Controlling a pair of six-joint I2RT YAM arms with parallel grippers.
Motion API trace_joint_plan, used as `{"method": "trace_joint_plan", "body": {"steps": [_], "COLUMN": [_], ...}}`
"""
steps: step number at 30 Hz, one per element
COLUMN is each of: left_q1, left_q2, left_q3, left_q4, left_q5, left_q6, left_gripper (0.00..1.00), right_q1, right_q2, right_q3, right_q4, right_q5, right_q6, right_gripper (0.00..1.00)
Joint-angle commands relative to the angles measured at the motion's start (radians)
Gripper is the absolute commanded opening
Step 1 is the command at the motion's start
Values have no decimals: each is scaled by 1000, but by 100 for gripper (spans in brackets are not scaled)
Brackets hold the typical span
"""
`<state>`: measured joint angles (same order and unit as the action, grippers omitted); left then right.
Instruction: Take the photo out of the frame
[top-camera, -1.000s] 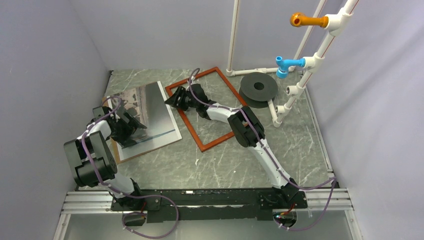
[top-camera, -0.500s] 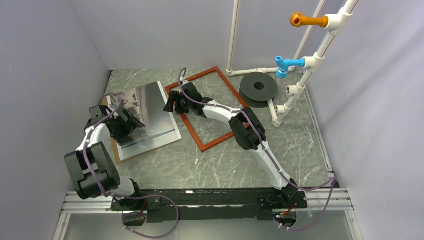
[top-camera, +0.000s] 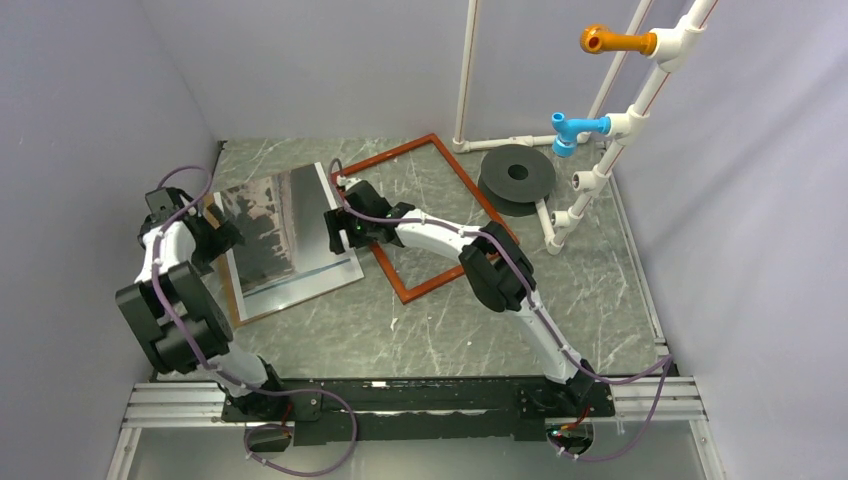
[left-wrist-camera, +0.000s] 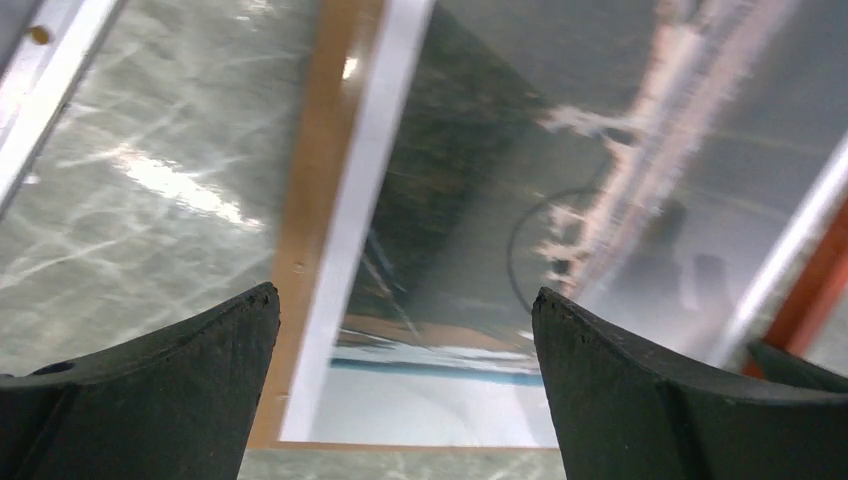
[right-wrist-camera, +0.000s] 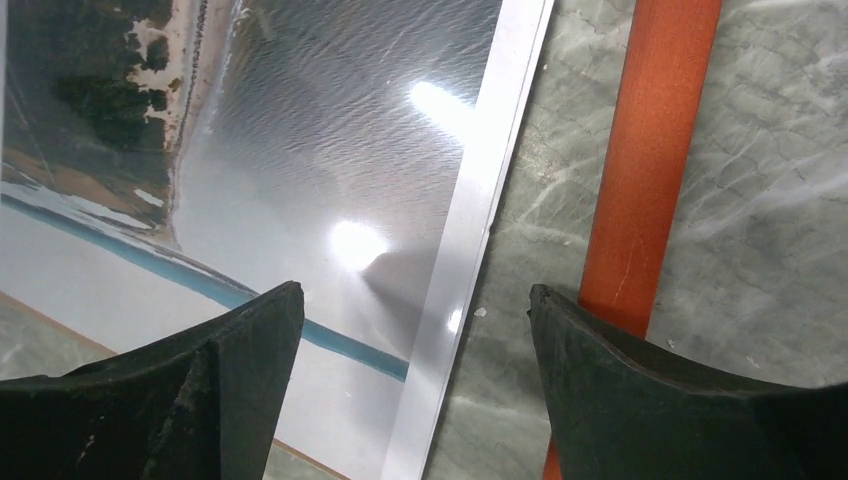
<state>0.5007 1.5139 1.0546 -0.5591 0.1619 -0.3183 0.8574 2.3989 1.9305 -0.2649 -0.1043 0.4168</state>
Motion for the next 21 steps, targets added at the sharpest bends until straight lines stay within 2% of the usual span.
{"method": "trace_joint_plan", "body": {"steps": [1,8,13,16,21], "left_q1": [47,95,97,100,101], "left_q2": [95,139,210,263,267], "left_q3": [63,16,-9,2,-17], "left_q4": [-71,-7,33,27,52], "left_q5": [-75,-16,147,209,273], "left_q6": [67,75,77,77,66], "left_gripper": [99,99,99,99,99], "right_q1": [4,21,22,23,22], "right_q2": [2,26,16,8,-12], "right_q3": [14,42,10,-18,-65], "right_q4": [-82,-92,-66,-21,93], "right_q5": [103,86,58,-10,-158], "right_q6": [-59,-38,-18,9,102], "right_gripper": [86,86,86,85,84]}}
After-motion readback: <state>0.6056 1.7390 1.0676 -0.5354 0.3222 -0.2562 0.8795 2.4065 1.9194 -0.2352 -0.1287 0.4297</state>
